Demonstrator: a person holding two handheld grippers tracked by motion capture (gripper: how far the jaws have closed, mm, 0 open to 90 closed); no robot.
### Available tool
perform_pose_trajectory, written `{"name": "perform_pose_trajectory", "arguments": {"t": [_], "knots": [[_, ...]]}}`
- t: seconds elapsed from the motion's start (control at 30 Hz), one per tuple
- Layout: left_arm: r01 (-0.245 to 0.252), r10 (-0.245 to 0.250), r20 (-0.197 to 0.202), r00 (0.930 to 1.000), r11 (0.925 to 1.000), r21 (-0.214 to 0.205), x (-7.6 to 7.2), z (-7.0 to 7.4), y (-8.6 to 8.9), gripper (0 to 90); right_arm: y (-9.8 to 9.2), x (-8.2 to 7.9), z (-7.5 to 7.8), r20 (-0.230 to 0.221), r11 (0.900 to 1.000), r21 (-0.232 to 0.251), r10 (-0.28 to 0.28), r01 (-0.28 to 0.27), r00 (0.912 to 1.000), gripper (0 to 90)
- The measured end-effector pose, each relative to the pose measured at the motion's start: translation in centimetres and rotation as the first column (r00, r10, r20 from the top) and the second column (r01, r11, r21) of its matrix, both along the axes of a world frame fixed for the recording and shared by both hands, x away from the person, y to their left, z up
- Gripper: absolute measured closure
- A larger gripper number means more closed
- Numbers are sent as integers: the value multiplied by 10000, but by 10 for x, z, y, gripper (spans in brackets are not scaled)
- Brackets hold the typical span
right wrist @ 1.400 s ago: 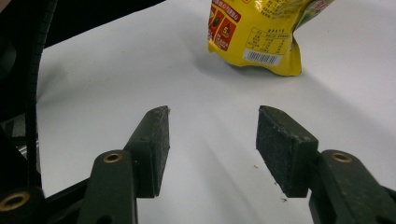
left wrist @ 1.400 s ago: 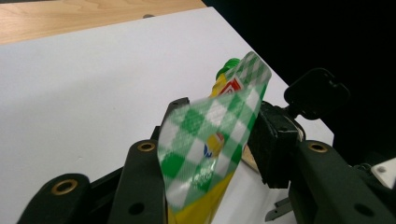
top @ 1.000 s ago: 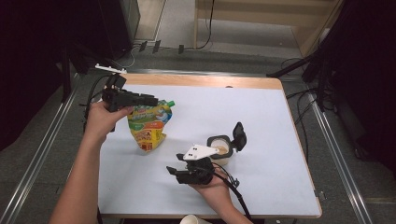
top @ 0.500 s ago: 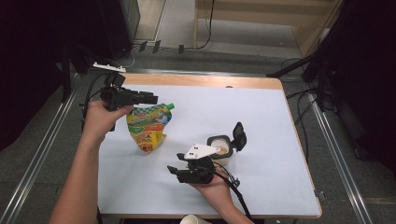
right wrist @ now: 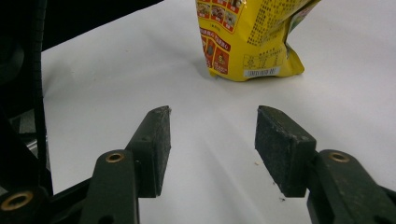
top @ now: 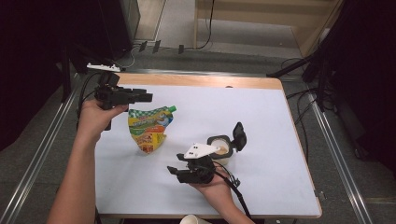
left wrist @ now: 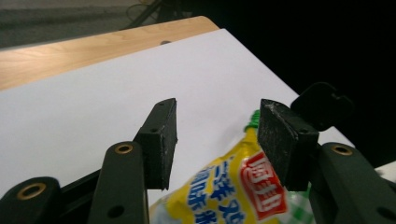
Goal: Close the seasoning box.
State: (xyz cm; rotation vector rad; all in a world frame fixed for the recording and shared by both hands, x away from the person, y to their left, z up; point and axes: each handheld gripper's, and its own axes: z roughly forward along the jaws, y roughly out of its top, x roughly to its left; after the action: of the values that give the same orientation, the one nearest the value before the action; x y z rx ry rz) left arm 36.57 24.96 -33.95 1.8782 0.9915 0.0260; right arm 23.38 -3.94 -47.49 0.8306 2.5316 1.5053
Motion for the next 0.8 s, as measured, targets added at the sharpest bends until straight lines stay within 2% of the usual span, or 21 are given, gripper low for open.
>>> {"name": "perform_pose_trajectory", "arguments": {"t": [0.1,0.23,0.43,0.57,0.63,0.8], "knots": [[-98,97,78,9999,9999,99,0,-2,4,486,0,-1,3,-16,10000,64,67,-67,10000,468],[-258,261,200,9995,9996,-149,2,-5,11,484,-2,0,7,44,9999,123,36,-36,10000,472],[-392,398,488,9980,9992,-121,2,-8,15,489,-7,4,13,-92,9999,77,-66,66,9999,472],[-735,743,329,9967,9970,-250,3,-12,17,466,-13,7,20,-50,9997,147,-183,184,9998,472],[-965,975,696,9928,9952,-176,2,-12,17,443,-16,8,24,68,9996,118,-238,237,9997,471],[-1298,1281,1070,9860,9915,91,3,-14,18,370,-25,13,33,115,9986,354,-388,384,9992,480]]}}
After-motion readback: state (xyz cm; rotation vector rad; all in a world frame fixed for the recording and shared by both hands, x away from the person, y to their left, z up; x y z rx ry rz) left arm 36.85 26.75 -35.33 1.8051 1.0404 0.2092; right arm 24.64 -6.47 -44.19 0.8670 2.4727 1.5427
